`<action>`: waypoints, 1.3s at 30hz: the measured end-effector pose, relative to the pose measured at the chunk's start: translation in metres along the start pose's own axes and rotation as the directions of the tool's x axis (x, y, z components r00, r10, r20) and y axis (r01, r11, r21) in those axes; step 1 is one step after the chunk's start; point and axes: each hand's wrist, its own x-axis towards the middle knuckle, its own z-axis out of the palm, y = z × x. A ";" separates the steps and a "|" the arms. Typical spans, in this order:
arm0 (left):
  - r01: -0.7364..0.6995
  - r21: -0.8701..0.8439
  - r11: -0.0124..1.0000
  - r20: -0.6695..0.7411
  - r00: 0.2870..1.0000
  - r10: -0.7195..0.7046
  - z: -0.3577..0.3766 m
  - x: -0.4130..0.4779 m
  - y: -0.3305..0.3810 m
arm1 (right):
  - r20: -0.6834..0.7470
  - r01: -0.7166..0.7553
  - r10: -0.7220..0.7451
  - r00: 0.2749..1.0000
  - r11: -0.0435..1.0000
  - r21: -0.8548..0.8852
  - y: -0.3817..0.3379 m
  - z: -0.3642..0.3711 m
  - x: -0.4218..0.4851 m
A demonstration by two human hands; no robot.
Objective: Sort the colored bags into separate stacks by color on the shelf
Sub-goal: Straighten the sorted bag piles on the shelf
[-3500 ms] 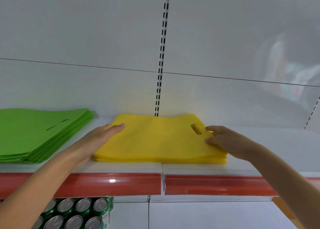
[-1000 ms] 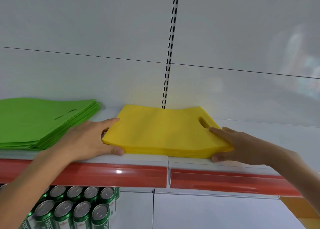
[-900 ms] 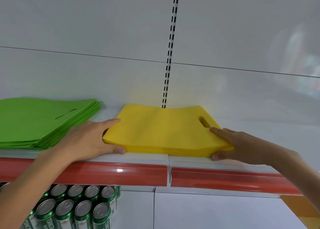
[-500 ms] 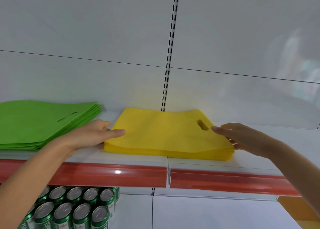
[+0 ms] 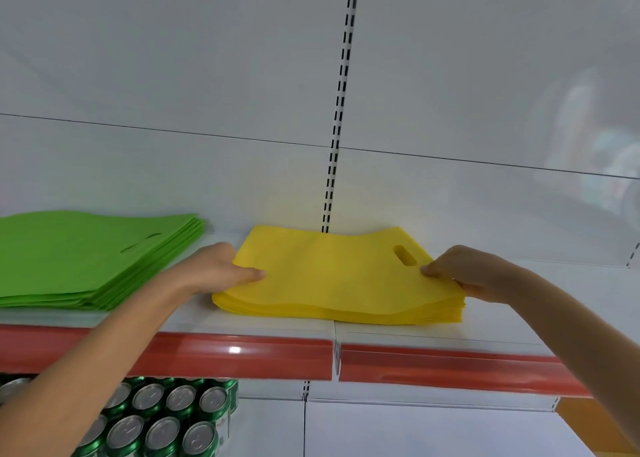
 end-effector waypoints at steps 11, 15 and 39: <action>0.018 -0.214 0.977 0.080 0.997 -0.001 0.003 -0.005 -0.009 | -0.021 0.116 -0.118 0.993 0.990 -0.077 0.018 0.003 -0.005; 0.021 -0.369 0.929 0.140 0.990 0.033 0.008 -0.018 -0.006 | 0.039 0.144 -0.142 0.989 0.987 -0.070 0.012 0.017 -0.020; -0.250 0.224 0.942 0.111 0.967 0.230 0.010 -0.019 -0.025 | 0.132 0.316 -0.306 0.943 0.698 -0.643 0.017 0.019 -0.034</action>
